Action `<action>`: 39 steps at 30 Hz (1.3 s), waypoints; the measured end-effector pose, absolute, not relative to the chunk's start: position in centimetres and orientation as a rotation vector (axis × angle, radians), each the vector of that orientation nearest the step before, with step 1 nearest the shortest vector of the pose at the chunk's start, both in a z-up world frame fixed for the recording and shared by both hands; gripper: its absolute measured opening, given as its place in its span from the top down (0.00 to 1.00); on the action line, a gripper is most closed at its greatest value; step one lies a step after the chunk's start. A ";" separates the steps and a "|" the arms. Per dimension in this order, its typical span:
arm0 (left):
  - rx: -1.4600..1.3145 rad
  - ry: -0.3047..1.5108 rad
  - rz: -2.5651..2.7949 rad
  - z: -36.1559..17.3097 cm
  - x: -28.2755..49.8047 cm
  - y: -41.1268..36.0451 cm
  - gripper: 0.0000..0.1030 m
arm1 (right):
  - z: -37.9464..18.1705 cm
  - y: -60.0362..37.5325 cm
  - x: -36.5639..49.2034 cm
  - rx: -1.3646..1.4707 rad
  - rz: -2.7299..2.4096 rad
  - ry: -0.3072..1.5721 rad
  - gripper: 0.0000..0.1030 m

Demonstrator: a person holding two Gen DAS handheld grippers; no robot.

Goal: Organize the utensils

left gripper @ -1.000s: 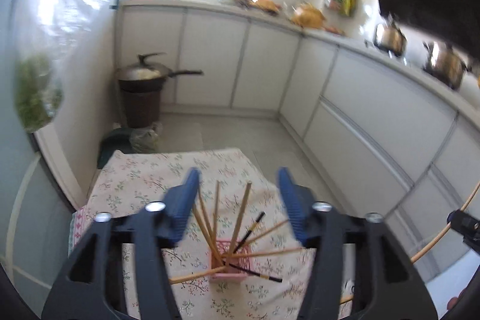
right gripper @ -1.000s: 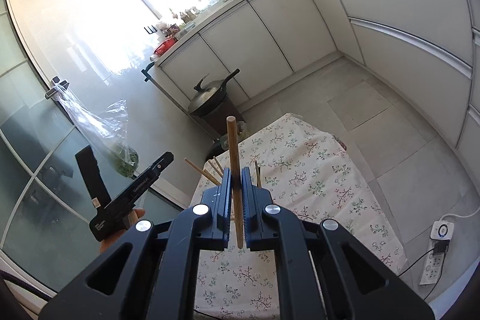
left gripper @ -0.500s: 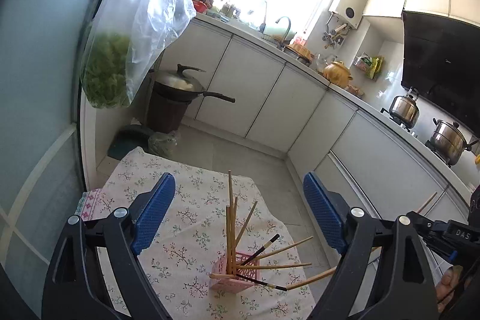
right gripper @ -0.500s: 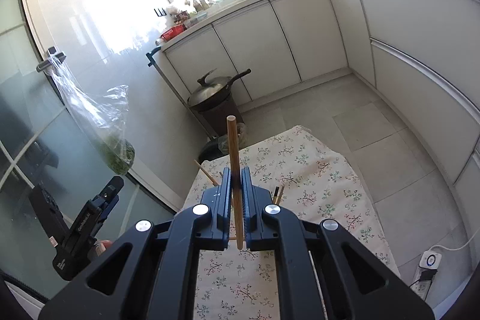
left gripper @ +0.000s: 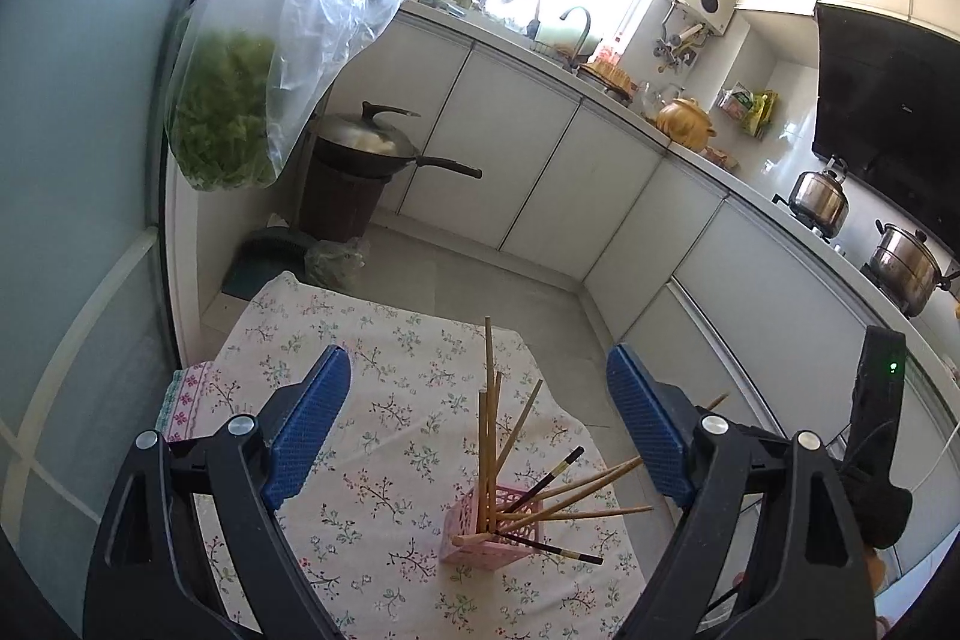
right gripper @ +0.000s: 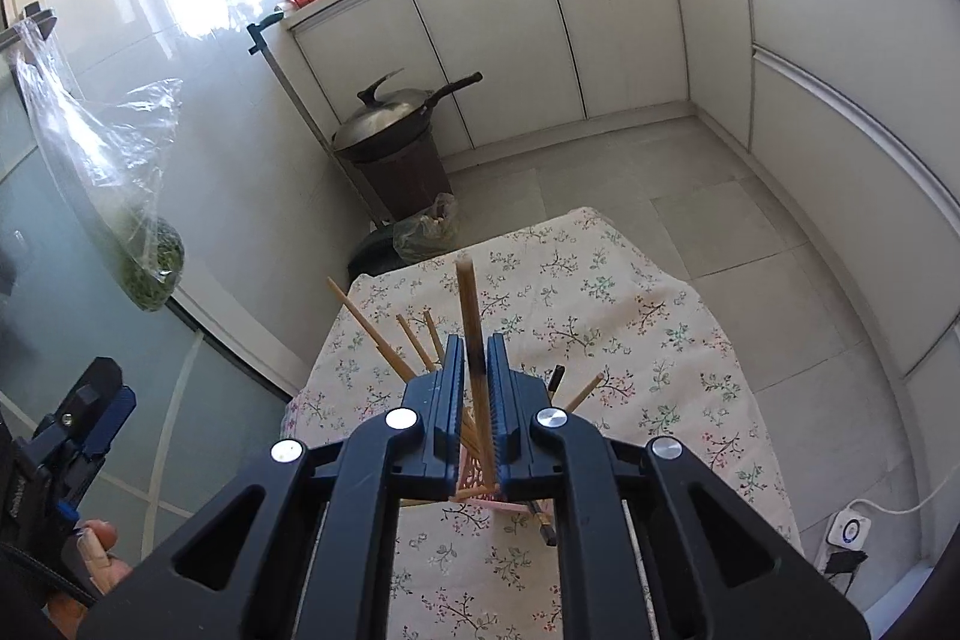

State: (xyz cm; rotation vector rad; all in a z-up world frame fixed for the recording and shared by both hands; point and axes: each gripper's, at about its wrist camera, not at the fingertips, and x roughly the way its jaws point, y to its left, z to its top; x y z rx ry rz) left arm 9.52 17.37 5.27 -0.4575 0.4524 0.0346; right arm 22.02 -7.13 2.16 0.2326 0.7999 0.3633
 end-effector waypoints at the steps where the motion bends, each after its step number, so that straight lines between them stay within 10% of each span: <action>1: -0.456 0.453 0.033 5.3 9.5 17.3 0.19 | 1.9 -7.2 22.2 0.250 0.362 0.797 0.90; 6: -0.397 0.442 0.039 5.6 9.1 15.9 0.17 | 2.5 -9.2 20.5 0.299 0.365 0.742 0.88; 22: -0.048 0.307 0.244 4.6 4.4 4.9 0.07 | 1.5 -14.5 9.2 0.209 0.044 0.500 0.06; 39: 0.016 0.405 0.196 1.7 4.6 0.7 0.07 | -1.4 -16.9 7.0 0.163 -0.079 0.541 0.06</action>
